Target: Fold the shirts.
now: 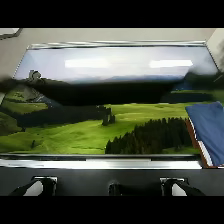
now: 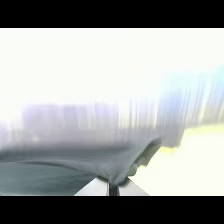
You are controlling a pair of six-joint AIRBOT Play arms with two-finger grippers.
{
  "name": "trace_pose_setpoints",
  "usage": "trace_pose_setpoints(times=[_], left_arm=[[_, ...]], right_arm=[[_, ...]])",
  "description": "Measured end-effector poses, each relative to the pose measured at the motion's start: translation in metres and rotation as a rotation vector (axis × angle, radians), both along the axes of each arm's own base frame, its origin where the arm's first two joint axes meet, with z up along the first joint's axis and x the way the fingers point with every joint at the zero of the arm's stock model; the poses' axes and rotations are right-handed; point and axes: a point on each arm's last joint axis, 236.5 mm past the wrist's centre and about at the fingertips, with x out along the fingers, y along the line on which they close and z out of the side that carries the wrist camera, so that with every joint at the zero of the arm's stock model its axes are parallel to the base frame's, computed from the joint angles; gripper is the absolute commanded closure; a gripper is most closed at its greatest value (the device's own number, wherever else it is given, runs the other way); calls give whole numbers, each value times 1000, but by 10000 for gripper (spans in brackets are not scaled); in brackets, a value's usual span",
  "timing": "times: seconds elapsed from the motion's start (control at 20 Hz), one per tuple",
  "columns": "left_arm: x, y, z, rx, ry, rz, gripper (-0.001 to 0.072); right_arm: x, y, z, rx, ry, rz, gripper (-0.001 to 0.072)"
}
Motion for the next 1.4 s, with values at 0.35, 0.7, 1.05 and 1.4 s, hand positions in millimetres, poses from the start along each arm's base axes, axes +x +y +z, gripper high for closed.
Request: trace_pose_setpoints(times=[0.35,0.7,1.05,1.4], left_arm=[[-173,-50,310,204,-836,152,680],[-196,-41,335,226,-912,235,680],[-21,11,128,118,-194,124,680],[61,-10,-209,45,541,-68,679]], right_arm=[[-151,4,290,-265,-759,-180,676],[-182,-10,294,-246,-730,-286,676],[-33,-27,36,-106,125,-165,678],[54,-25,-220,-90,572,-174,677]])
